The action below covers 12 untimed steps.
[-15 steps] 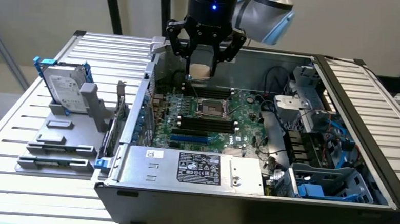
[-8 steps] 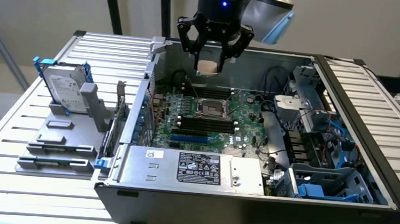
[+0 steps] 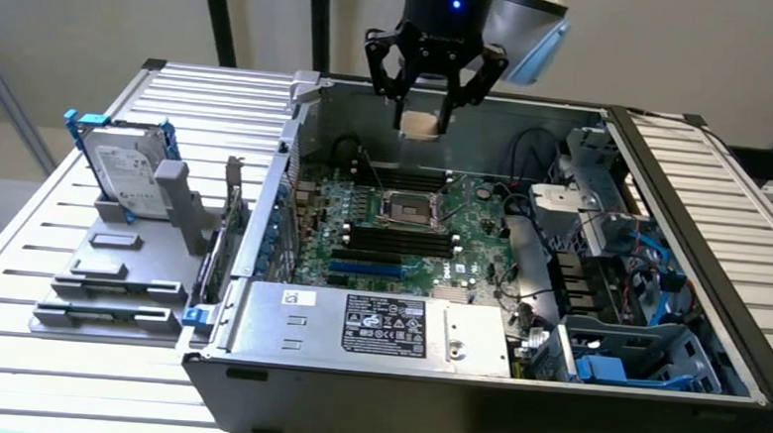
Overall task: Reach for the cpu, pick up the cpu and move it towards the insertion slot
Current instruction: 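Pick up the cpu and move it towards the insertion slot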
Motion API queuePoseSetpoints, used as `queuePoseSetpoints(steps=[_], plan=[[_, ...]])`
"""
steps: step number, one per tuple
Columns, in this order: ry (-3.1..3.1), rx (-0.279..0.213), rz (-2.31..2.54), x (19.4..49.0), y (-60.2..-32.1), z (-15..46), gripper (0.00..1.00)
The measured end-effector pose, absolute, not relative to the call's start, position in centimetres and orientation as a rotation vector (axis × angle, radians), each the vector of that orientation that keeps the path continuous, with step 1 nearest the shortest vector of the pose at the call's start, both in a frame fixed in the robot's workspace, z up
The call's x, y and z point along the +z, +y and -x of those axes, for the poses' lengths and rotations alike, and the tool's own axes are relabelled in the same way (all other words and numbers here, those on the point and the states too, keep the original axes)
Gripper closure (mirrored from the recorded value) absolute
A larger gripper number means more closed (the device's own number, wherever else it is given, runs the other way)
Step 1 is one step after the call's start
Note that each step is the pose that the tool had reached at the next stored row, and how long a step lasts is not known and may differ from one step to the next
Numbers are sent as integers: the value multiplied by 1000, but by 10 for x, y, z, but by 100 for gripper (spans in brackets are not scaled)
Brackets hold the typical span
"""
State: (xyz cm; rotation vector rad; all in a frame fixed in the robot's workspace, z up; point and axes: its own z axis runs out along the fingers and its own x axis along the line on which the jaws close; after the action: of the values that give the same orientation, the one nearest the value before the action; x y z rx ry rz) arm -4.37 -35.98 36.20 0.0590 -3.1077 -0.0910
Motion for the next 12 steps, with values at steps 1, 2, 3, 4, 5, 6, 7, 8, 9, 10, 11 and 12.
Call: queuePoseSetpoints(steps=[1, 2, 3, 4, 5, 6, 7, 8, 9, 10, 11, 12], plan=[[-3110, -91, -59, 362, -359, 44, 46], [-3113, -91, -58, 361, -358, 43, 46], [-3117, -91, -56, 360, -357, 43, 46], [-3120, -91, -55, 360, -356, 43, 46], [-3123, -91, -53, 359, -355, 43, 46], [-3125, -91, -50, 359, -354, 43, 46], [-3125, -91, -47, 359, -353, 43, 46], [-3125, -91, -42, 358, -353, 43, 46], [-3126, -91, -38, 358, -352, 43, 46], [-3126, -91, -33, 358, -352, 43, 46], [-3126, -91, -31, 358, -352, 43, 46], [-3126, -91, -31, 358, -352, 43, 46]])
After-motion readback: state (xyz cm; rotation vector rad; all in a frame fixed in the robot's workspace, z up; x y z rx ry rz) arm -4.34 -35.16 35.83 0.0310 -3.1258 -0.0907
